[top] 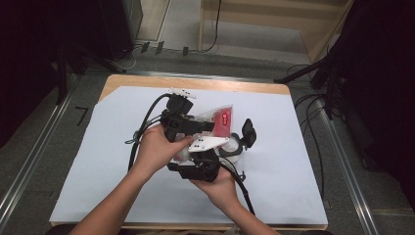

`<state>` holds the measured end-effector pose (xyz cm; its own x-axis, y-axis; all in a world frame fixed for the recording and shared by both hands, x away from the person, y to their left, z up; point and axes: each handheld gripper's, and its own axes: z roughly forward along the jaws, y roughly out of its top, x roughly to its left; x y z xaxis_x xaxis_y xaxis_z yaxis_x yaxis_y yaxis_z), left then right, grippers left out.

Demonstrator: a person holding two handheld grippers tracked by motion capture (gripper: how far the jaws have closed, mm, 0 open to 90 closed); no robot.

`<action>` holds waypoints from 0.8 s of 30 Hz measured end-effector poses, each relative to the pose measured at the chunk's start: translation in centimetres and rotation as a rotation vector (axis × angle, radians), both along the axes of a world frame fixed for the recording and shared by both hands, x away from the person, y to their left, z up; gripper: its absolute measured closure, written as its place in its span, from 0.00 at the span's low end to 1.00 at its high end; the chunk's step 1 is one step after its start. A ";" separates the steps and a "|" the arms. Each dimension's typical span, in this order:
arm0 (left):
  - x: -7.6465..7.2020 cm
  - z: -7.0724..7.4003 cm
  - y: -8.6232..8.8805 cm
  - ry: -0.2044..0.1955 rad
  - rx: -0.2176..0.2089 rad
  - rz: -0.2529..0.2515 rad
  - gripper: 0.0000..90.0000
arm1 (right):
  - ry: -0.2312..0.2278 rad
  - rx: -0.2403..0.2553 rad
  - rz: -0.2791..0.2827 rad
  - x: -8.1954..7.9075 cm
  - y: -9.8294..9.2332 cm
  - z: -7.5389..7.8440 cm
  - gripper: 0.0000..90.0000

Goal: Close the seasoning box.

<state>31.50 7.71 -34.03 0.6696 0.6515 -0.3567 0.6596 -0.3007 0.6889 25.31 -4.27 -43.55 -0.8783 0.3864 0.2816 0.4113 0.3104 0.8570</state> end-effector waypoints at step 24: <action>-0.1 0.1 0.0 0.002 -0.006 0.011 0.73 | -0.023 -0.010 -0.014 -0.3 0.0 0.1 0.70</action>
